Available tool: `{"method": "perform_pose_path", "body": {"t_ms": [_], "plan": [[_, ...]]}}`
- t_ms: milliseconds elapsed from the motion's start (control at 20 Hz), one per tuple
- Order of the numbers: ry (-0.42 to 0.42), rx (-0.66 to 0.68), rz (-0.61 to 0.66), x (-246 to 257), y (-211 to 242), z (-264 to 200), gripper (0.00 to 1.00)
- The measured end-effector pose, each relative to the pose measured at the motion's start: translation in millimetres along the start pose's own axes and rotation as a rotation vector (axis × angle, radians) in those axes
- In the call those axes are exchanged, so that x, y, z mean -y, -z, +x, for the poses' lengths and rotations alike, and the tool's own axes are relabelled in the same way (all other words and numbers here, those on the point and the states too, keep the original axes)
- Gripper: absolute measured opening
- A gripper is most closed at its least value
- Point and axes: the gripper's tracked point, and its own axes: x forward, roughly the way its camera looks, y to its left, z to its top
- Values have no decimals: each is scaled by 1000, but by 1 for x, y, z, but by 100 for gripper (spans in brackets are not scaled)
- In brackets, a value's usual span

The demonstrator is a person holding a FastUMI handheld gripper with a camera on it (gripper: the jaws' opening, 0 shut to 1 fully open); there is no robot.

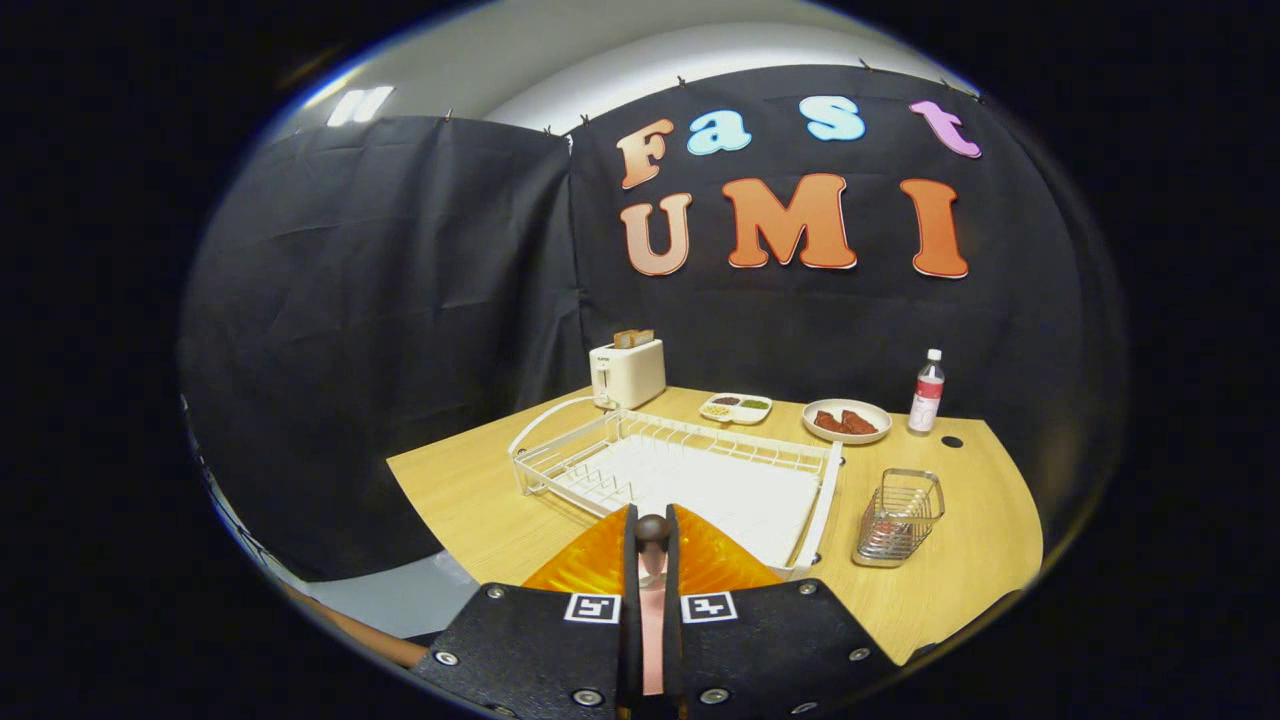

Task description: Take the plate from the dish rack, then take the spoon from the basket and place it into the plate.

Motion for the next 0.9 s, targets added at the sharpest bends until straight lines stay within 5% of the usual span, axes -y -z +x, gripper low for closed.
{"method": "perform_pose_path", "body": {"t_ms": [900], "plan": [[-36,-30,61,20,84,-8,11]]}}
